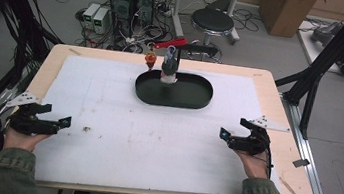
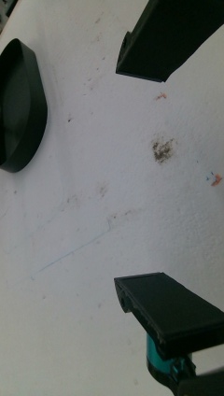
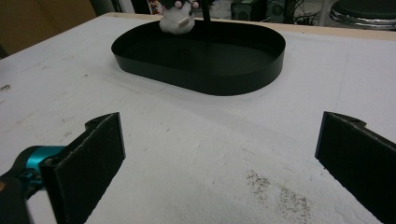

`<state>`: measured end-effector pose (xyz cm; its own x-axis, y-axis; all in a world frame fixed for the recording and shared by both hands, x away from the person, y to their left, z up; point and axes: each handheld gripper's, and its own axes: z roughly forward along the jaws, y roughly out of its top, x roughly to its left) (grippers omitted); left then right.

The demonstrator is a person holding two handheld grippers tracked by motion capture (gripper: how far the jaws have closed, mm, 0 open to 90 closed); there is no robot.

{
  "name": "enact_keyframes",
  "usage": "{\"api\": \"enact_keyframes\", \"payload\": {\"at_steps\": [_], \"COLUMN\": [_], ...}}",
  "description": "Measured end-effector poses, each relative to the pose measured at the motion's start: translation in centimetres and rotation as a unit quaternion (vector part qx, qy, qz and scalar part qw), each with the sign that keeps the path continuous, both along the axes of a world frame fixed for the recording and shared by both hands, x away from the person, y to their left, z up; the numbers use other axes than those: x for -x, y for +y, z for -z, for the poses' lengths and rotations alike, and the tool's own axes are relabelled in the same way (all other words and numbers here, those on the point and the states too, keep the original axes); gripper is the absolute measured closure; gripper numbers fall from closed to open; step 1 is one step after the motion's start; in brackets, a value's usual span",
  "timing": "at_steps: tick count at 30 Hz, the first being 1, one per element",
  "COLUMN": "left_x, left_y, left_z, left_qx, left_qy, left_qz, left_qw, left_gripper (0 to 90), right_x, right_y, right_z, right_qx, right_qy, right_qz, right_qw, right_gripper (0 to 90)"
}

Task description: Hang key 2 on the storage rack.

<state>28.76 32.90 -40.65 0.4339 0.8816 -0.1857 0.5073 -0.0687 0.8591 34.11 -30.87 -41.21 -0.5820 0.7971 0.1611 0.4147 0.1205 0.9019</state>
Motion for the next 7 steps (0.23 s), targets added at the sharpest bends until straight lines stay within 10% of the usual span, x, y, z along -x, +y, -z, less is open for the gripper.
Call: {"api": "enact_keyframes", "payload": {"at_steps": [7], "left_x": [0.97], "left_y": [0.53], "left_z": [0.3], "left_qx": [0.017], "left_qy": [-0.017], "left_qz": [0.005], "left_qw": [0.9997], "left_gripper": [1.8], "right_x": [-0.11], "right_y": [0.11], "right_z": [0.13], "right_qx": [0.001], "right_qy": [0.004], "right_qz": [-0.005], "right_qw": [1.0], "right_gripper": [0.6]}}
